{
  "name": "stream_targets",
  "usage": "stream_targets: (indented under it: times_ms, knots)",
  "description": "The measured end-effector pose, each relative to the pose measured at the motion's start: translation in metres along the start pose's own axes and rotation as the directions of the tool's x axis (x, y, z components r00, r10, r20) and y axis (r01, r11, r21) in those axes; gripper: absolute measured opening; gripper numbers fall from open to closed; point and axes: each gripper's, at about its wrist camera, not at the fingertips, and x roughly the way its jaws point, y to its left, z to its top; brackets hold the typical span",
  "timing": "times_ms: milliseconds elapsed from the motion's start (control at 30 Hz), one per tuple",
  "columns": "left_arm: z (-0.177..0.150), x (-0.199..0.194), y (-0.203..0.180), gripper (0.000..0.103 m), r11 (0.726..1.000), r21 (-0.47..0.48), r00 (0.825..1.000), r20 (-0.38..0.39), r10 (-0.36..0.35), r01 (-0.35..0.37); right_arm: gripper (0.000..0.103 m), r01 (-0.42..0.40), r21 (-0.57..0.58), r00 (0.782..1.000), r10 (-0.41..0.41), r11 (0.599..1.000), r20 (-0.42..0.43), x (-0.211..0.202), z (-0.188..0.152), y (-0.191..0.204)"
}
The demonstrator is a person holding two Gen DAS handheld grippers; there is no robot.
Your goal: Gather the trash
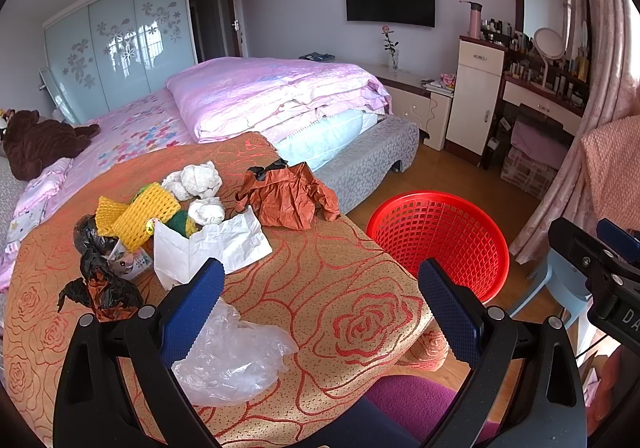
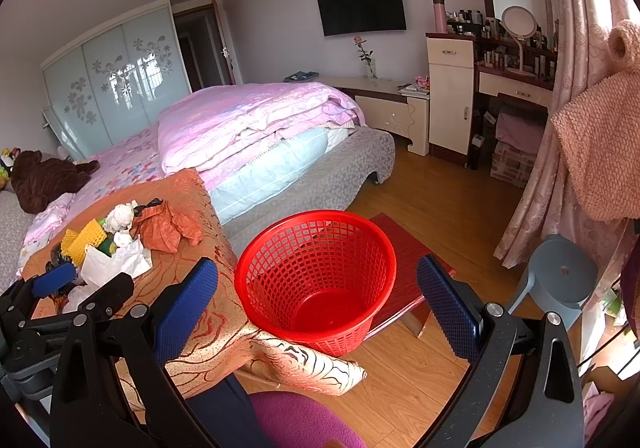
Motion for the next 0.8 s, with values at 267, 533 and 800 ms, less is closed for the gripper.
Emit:
stream_targets:
  times_ms: [267,533,800]
  knots:
    - [0.000,-0.001,0.000,0.094,1.000,0.001,1.000,0.000,0.000,0.000,0.096,0.000,0.001,1.000,0.000,1.000,-0.001,0.000,0.000,0.000]
    - [-0.002,0.003,0.003,0.094,1.000,-0.006,1.000,-0.004,0.005,-0.005,0.096,-0.001,0.001,1.000,0.001,1.000,-0.004,0.001,-0.001,0.000]
    - [0.000,0.002,0.018,0.094,1.000,-0.030,1.000,-0.023,0.006,-0.007,0.096,0.000,0.001,1.000,0.000,1.000,-0.006,0.002,-0.002,0.002]
